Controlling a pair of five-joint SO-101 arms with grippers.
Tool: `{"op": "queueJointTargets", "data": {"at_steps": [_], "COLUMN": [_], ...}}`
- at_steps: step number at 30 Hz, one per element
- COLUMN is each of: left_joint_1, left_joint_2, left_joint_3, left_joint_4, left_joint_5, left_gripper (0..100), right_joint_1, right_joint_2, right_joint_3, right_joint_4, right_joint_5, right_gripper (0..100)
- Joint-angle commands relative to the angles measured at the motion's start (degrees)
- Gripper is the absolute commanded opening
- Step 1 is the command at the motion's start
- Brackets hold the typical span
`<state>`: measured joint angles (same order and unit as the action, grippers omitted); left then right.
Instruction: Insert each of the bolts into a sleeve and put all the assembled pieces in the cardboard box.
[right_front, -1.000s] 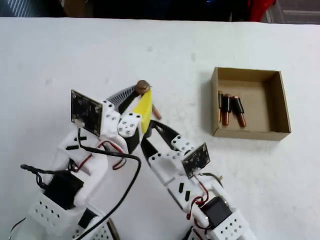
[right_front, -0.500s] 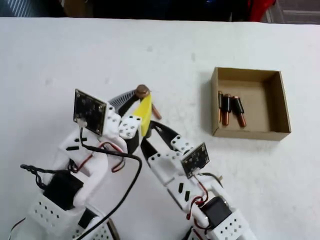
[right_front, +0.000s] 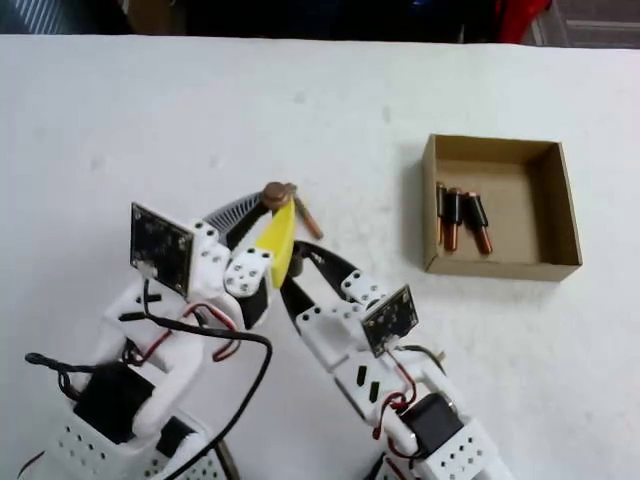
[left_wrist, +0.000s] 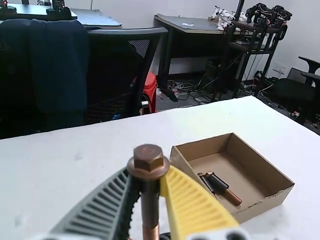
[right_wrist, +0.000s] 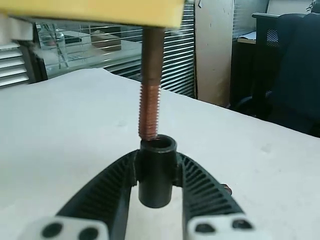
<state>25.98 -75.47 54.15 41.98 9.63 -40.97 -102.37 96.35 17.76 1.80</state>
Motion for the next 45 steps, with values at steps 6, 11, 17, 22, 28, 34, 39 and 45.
{"op": "queueJointTargets", "data": {"at_steps": [6, 11, 17, 22, 28, 34, 39, 45], "left_joint_1": [0.7, 0.7, 0.7, 0.7, 0.7, 2.4, 3.7, 3.8], "left_joint_2": [-0.2, -0.2, -0.1, 4.0, 4.4, 4.0, 4.0, 3.4], "left_joint_3": [-0.3, -0.3, -0.2, -0.7, -0.6, -0.4, -0.4, -0.7], "left_joint_4": [-4.4, -4.7, -4.7, -4.7, -6.7, -6.2, -3.8, -2.5], "left_joint_5": [-0.4, -0.4, -0.4, -0.4, -0.2, 0.0, 0.0, 0.0], "left_gripper": [2, 2, 2, 2, 2, 2, 2, 2], "right_joint_1": [0.1, 0.1, 0.1, 0.1, 0.1, 0.1, 0.1, 0.1], "right_joint_2": [-0.7, -0.7, -0.7, -0.7, -0.7, -0.7, -0.7, -0.7], "right_joint_3": [0.5, 0.5, 0.5, 0.5, 0.5, 0.5, 0.5, 0.5], "right_joint_4": [0.0, 0.0, 0.0, 0.0, 0.0, -0.2, -0.3, -0.3], "right_joint_5": [0.5, 0.5, 0.5, 0.5, 0.5, 0.5, 0.5, 0.5], "right_gripper": [1.7, 1.7, 1.7, 1.7, 1.7, 1.7, 1.7, 1.7]}}
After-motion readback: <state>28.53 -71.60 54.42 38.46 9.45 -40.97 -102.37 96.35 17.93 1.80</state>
